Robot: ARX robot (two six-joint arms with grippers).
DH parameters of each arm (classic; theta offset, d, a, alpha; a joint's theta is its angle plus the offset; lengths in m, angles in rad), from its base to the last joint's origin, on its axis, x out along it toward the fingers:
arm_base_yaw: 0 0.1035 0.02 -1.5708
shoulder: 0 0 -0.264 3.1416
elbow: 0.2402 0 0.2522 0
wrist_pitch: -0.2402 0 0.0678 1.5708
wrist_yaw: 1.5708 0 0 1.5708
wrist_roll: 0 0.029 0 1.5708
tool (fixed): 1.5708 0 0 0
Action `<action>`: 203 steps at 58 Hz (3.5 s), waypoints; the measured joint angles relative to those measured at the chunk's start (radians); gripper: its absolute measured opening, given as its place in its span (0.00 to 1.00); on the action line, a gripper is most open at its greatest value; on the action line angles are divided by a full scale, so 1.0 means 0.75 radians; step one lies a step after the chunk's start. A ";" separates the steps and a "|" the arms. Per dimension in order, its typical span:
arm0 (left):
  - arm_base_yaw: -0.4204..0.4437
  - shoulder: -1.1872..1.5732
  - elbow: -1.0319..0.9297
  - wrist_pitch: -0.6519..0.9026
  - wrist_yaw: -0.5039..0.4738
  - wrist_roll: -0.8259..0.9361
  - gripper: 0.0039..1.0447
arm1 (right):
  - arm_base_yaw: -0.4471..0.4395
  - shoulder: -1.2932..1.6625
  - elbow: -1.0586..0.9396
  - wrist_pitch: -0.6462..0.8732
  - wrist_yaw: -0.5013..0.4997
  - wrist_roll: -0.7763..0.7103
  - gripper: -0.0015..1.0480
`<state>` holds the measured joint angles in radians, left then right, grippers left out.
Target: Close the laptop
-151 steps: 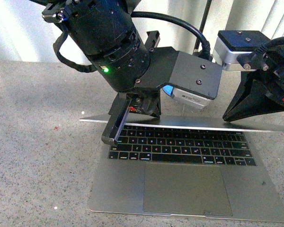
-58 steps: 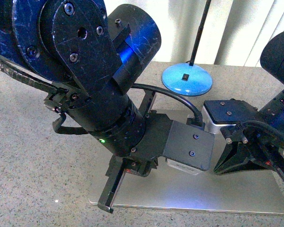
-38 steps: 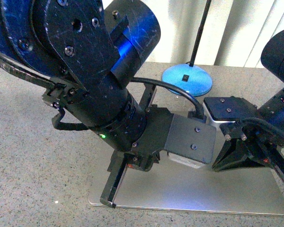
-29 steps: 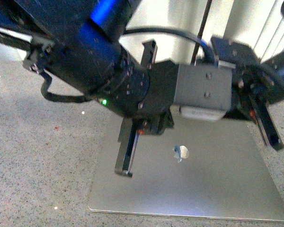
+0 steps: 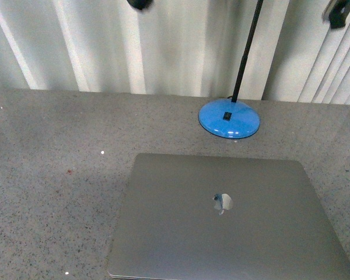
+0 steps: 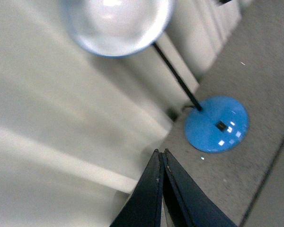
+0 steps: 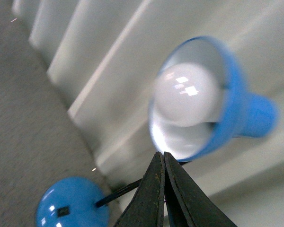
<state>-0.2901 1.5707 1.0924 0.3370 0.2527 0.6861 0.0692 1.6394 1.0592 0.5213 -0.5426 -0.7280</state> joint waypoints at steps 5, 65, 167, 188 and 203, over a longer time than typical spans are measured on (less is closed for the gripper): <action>0.079 -0.095 -0.058 0.041 0.027 -0.186 0.03 | -0.023 -0.082 -0.053 0.133 0.062 0.148 0.03; 0.387 -0.998 -1.136 0.315 -0.337 -0.912 0.03 | -0.093 -0.912 -1.036 0.185 0.723 0.952 0.03; 0.387 -2.089 -1.420 -0.448 -0.338 -0.917 0.03 | -0.093 -2.176 -1.403 -0.689 0.722 0.956 0.03; 0.387 -2.093 -1.420 -0.449 -0.338 -0.917 0.21 | -0.093 -2.179 -1.403 -0.694 0.722 0.956 0.30; 0.387 -2.093 -1.420 -0.449 -0.338 -0.917 0.66 | -0.093 -2.180 -1.403 -0.694 0.722 0.956 0.74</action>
<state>-0.0002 0.0013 0.0277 0.0006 -0.0006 -0.0017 -0.0002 0.0044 0.0067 0.0006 -0.0010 -0.0113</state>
